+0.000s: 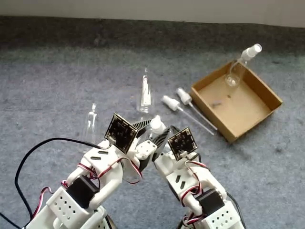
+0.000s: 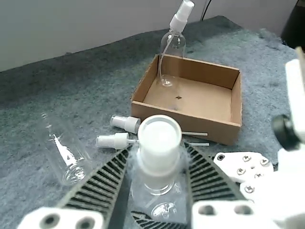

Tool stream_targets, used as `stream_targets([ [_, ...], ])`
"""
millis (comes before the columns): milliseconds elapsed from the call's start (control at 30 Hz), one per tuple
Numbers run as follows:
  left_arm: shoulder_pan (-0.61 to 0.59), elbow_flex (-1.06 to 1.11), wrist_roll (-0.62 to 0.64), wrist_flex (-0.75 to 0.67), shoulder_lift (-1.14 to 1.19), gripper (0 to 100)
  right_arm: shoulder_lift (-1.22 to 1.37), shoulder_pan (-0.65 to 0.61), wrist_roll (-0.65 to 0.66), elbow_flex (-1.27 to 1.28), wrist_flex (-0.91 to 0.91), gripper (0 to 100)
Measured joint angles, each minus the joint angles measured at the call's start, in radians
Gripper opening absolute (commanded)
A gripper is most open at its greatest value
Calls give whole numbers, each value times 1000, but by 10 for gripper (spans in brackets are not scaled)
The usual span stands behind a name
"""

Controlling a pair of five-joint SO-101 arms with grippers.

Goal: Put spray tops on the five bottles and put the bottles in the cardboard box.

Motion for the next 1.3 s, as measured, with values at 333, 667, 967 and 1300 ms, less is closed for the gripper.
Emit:
stream_targets([
  [333, 2, -2, 2, -44, 178, 62, 2, 3, 0, 0, 2, 206],
  [667, 3, -26, 2, -80, 321, 66, 3, 0, 0, 0, 9, 206],
  [967, 3, -43, -75, -72, 322, 68, 3, 0, 0, 0, 9, 206],
  [1300, 2, -44, -153, -72, 322, 212, 2, 0, 0, 0, 9, 206],
])
